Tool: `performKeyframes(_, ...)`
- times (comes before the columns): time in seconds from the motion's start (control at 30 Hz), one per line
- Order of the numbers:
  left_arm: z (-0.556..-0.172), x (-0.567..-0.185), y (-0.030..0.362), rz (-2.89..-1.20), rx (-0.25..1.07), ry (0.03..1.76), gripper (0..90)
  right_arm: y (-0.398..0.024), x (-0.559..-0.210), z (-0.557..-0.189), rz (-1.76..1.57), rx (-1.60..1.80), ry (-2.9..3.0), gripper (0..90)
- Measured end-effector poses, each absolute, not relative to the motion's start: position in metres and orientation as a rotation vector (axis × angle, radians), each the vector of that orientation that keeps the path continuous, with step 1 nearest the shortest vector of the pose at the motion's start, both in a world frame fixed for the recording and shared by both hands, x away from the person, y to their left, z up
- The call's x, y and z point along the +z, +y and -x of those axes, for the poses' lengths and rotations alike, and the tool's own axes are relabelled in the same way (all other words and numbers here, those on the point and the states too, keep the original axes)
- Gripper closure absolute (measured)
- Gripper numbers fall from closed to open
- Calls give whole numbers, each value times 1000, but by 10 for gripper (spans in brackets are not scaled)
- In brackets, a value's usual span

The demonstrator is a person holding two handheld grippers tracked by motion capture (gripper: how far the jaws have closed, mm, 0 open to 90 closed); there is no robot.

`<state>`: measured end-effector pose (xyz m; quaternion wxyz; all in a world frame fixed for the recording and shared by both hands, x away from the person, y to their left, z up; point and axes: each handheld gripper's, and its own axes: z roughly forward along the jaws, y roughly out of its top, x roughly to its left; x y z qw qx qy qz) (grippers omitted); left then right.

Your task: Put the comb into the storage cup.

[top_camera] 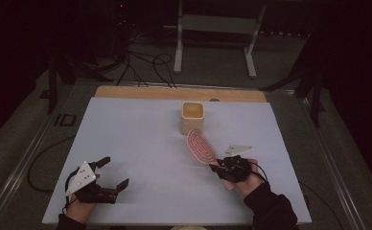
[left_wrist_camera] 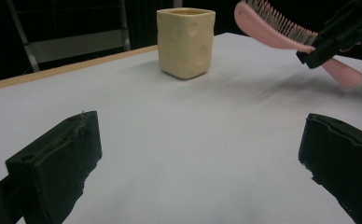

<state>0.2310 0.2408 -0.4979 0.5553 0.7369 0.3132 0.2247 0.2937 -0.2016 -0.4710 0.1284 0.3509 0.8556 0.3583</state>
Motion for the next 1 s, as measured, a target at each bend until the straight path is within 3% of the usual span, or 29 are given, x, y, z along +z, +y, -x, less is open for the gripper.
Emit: performKeyframes(1.0, -233, -498, 238, -1749, 525, 745, 1, -223, -459, -272, -917, 1484, 2155, 707)
